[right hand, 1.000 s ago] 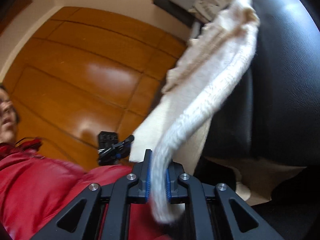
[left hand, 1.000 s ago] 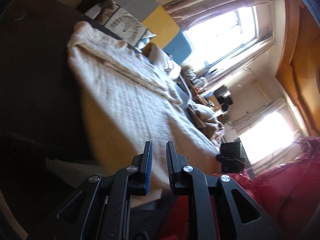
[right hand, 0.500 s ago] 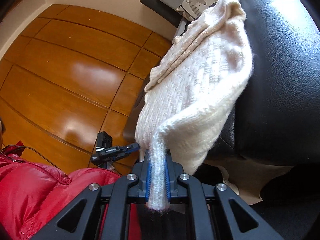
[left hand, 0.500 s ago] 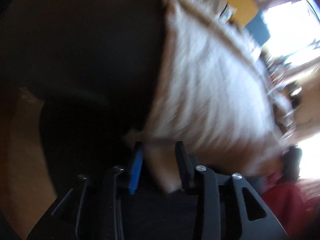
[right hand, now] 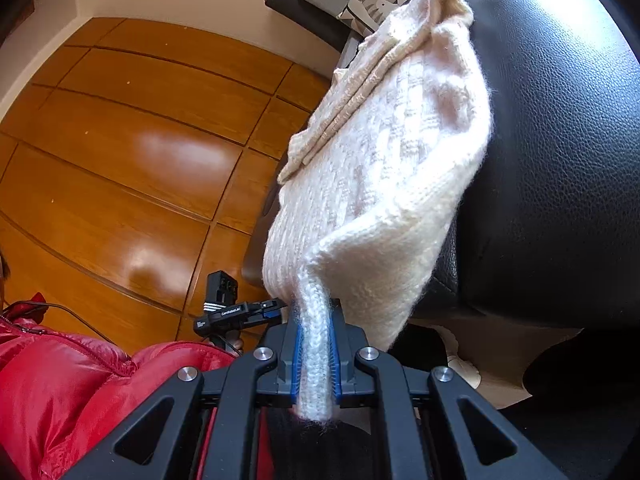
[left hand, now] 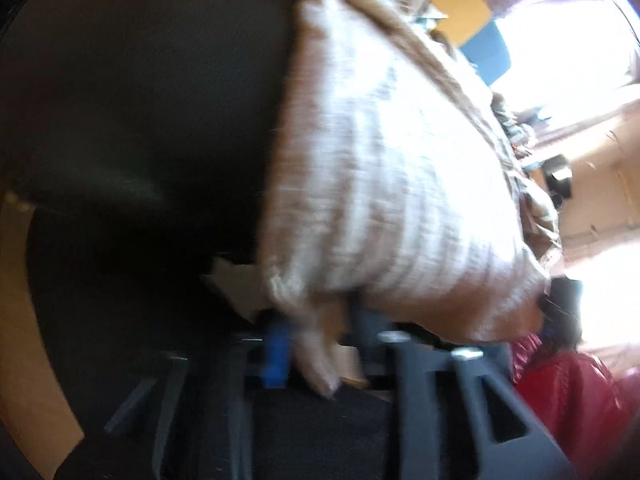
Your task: Fold clothes
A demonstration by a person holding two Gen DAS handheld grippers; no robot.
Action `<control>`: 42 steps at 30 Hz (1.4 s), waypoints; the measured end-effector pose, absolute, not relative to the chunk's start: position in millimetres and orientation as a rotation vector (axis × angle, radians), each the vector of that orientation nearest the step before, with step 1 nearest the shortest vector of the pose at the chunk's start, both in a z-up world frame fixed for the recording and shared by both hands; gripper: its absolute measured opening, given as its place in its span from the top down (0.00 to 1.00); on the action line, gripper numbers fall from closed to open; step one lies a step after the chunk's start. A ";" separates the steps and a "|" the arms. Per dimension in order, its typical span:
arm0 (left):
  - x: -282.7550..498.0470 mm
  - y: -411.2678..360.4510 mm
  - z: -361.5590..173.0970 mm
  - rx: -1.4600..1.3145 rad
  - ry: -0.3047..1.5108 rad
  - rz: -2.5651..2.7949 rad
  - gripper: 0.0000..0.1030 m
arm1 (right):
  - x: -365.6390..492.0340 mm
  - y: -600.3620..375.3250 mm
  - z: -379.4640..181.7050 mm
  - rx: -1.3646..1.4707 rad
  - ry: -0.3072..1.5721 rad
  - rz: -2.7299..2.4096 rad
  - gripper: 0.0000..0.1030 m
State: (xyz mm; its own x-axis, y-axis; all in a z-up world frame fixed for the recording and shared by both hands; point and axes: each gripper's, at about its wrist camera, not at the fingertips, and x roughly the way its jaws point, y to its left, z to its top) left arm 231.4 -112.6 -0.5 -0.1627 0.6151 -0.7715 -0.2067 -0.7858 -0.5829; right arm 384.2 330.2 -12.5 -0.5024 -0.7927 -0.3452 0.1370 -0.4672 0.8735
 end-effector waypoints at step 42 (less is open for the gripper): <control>-49.8 -112.7 29.3 -1.276 -1.270 2.031 0.92 | 84.7 465.6 -13.3 0.849 -1.863 -2.195 0.79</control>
State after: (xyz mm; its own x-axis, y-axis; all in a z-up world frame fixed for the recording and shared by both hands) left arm -49.8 -112.7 29.3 -0.4880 0.7302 -0.4782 0.1103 -0.4918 -0.8637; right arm 84.7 465.6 -13.3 -0.8311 -0.4516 -0.3247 -0.2470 -0.2233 0.9429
